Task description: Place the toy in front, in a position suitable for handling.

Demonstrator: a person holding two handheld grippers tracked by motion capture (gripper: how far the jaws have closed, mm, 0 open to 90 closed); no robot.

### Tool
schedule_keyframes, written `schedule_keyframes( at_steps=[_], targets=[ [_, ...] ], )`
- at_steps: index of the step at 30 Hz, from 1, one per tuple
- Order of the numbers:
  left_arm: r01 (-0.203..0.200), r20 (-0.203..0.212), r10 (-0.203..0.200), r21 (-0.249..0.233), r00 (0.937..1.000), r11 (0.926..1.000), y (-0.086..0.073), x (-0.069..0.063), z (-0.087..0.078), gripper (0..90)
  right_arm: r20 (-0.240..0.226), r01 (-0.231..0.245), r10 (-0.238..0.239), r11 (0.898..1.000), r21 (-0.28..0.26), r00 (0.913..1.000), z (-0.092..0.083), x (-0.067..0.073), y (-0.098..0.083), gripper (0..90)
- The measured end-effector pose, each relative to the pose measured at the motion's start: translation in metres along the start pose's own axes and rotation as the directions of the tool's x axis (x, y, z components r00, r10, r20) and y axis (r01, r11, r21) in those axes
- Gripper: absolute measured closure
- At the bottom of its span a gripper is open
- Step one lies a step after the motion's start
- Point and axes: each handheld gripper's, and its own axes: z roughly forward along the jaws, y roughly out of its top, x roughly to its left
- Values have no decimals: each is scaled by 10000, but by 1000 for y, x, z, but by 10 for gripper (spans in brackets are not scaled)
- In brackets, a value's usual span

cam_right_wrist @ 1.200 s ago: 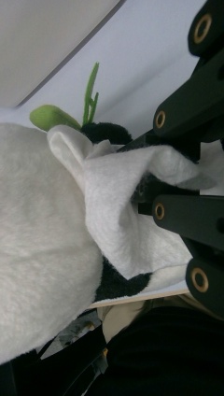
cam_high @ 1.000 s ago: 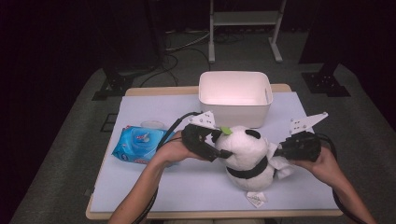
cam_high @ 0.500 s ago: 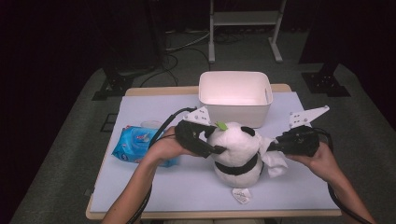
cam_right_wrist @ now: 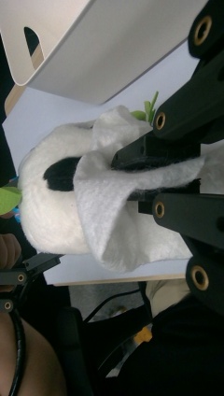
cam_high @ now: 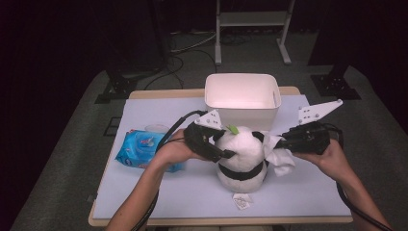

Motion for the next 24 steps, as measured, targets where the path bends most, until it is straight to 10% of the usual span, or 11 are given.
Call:
schedule_keyframes(
  at_steps=[24],
  targets=[
    [-439, 111, 436, 292, 9990, 9986, 18, -10, 19, 311, 227, 971, -992, 9920, 804, 9948, 6, 12, 43, 834]
  ],
)
